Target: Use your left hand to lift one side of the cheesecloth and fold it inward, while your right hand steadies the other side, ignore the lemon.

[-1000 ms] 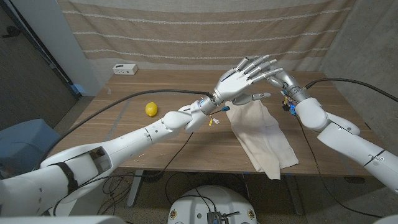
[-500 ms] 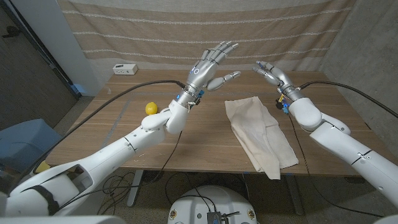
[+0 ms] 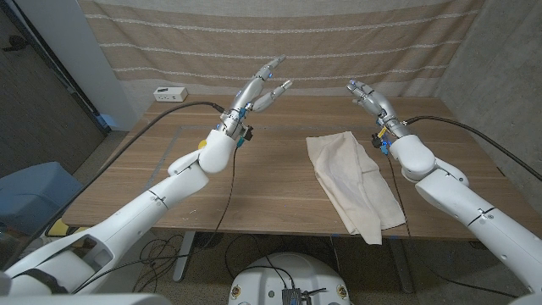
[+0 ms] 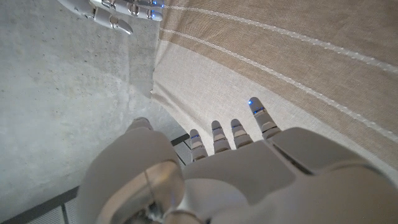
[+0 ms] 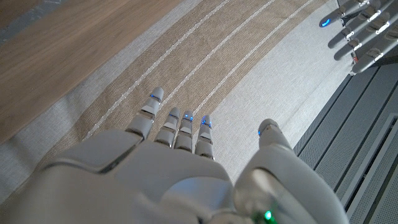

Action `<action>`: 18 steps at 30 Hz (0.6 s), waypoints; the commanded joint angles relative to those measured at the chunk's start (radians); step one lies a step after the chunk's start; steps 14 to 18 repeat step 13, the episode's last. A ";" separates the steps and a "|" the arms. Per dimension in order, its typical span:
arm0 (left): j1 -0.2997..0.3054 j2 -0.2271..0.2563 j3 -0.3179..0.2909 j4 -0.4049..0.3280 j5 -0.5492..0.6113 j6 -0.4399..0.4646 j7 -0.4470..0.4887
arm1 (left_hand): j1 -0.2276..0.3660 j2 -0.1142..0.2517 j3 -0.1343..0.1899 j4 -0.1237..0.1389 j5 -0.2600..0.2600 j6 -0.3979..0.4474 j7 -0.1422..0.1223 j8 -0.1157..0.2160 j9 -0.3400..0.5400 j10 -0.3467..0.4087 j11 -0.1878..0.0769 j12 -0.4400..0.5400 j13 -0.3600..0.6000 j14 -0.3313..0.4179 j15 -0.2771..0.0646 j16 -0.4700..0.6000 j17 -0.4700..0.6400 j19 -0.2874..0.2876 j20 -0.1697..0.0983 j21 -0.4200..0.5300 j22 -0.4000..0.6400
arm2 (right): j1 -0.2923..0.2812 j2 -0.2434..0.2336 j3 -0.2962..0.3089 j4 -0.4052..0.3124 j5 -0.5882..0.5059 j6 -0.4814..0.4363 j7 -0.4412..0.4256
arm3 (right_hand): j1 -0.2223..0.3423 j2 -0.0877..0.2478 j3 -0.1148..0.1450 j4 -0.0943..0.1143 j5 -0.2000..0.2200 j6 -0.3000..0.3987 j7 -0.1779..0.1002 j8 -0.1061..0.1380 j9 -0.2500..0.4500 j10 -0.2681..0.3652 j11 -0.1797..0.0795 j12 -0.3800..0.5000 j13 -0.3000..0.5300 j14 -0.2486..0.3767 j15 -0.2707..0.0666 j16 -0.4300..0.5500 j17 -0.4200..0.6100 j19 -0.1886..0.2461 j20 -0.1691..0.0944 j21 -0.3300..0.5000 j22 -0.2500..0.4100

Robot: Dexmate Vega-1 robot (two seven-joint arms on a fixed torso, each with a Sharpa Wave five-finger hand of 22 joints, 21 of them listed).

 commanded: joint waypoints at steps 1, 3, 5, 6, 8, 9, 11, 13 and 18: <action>0.038 0.008 -0.105 0.057 -0.444 -0.025 -0.283 | -0.034 0.016 0.005 0.019 0.001 -0.025 0.025 -0.007 0.002 -0.026 0.004 -0.016 0.001 -0.040 0.001 -0.006 0.000 -0.090 -0.012 -0.020 0.004 | -0.021 0.054 0.030 0.030 0.105 0.065 -0.011 | -0.014 -0.005 -0.006 0.005 0.000 -0.008 -0.002 -0.004 0.004 0.001 0.002 0.003 0.002 -0.003 0.003 0.000 0.002 0.002 -0.008 0.000 0.000; 0.042 0.004 -0.114 0.069 -0.484 -0.021 -0.309 | -0.048 0.027 0.011 0.029 0.005 -0.035 0.037 -0.008 0.001 -0.032 0.007 -0.019 0.000 -0.057 -0.006 -0.008 0.000 -0.100 -0.028 -0.026 0.005 | -0.030 0.055 0.040 0.023 0.120 0.061 -0.017 | -0.018 -0.007 -0.009 0.007 0.000 -0.009 -0.001 -0.004 0.003 0.001 0.002 0.003 0.002 -0.006 0.006 0.000 0.002 0.001 -0.009 0.000 0.000; 0.043 0.002 -0.121 0.080 -0.531 -0.003 -0.341 | -0.063 0.036 0.017 0.038 0.010 -0.039 0.049 -0.007 0.001 -0.036 0.005 -0.022 -0.001 -0.063 -0.008 -0.007 0.000 -0.106 -0.034 -0.031 0.005 | -0.047 0.052 0.051 0.002 0.121 0.044 -0.041 | -0.027 -0.010 -0.014 0.010 0.002 -0.011 0.000 -0.004 0.003 -0.016 0.007 -0.003 0.002 -0.008 0.007 0.000 0.001 0.000 -0.011 0.001 0.000; 0.043 0.002 -0.123 0.085 -0.545 0.004 -0.351 | -0.077 0.046 0.027 0.049 0.016 -0.039 0.063 -0.005 0.001 -0.038 0.007 -0.024 -0.002 -0.073 -0.017 -0.007 0.000 -0.111 -0.045 -0.034 0.006 | -0.057 0.047 0.055 -0.014 0.114 0.030 -0.054 | -0.027 -0.010 -0.014 0.010 0.002 -0.012 0.001 -0.004 0.003 -0.016 0.007 -0.003 0.002 -0.008 0.007 0.000 0.001 -0.001 -0.012 0.000 0.000; 0.045 0.004 -0.125 0.094 -0.552 0.023 -0.356 | -0.095 0.053 0.042 0.060 0.025 -0.042 0.080 -0.005 0.001 -0.042 0.011 -0.026 -0.003 -0.084 -0.020 -0.006 0.000 -0.116 -0.054 -0.038 0.007 | -0.072 0.046 0.059 -0.039 0.105 0.017 -0.076 | -0.029 -0.010 -0.015 0.011 0.003 -0.013 0.002 -0.004 0.003 -0.016 0.008 -0.003 0.002 -0.009 0.008 0.000 0.001 -0.003 -0.012 -0.001 0.000; 0.051 -0.001 -0.129 0.098 -0.562 0.032 -0.349 | -0.100 0.056 0.050 0.062 0.029 -0.045 0.085 -0.005 0.001 -0.046 0.013 -0.028 -0.003 -0.087 -0.020 -0.006 0.000 -0.119 -0.056 -0.040 0.007 | -0.073 0.049 0.057 -0.042 0.107 0.022 -0.076 | -0.029 -0.011 -0.015 0.011 0.003 -0.013 0.002 -0.004 0.003 -0.017 0.008 -0.003 0.002 -0.009 0.008 0.000 0.001 -0.003 -0.011 -0.001 0.000; 0.061 -0.009 -0.135 0.106 -0.593 0.055 -0.349 | -0.107 0.060 0.062 0.066 0.035 -0.053 0.089 -0.007 0.001 -0.054 0.016 -0.031 -0.003 -0.092 -0.022 -0.006 0.000 -0.120 -0.057 -0.041 0.008 | -0.071 0.052 0.047 -0.048 0.105 0.028 -0.067 | -0.030 -0.011 -0.016 0.011 0.003 -0.013 0.003 -0.004 0.003 -0.017 0.008 -0.002 0.002 -0.008 0.008 0.000 0.001 -0.003 -0.010 0.000 0.000; 0.067 -0.010 -0.139 0.114 -0.621 0.073 -0.360 | -0.123 0.060 0.101 0.068 0.050 -0.080 0.082 -0.010 0.002 -0.069 0.021 -0.035 -0.004 -0.100 -0.020 -0.003 -0.001 -0.125 -0.054 -0.045 0.008 | -0.060 0.061 0.032 -0.041 0.099 0.057 -0.053 | -0.031 -0.011 -0.016 0.011 0.004 -0.014 0.003 -0.004 0.003 -0.017 0.008 -0.002 0.002 -0.009 0.009 0.000 0.001 -0.005 -0.009 -0.001 0.000; 0.067 -0.010 -0.139 0.114 -0.621 0.073 -0.360 | -0.123 0.060 0.101 0.068 0.050 -0.080 0.082 -0.010 0.002 -0.069 0.021 -0.035 -0.004 -0.100 -0.020 -0.003 -0.001 -0.125 -0.054 -0.045 0.008 | -0.060 0.061 0.032 -0.041 0.099 0.057 -0.053 | -0.031 -0.011 -0.016 0.011 0.004 -0.014 0.003 -0.004 0.003 -0.017 0.008 -0.002 0.002 -0.009 0.009 0.000 0.001 -0.005 -0.009 -0.001 0.000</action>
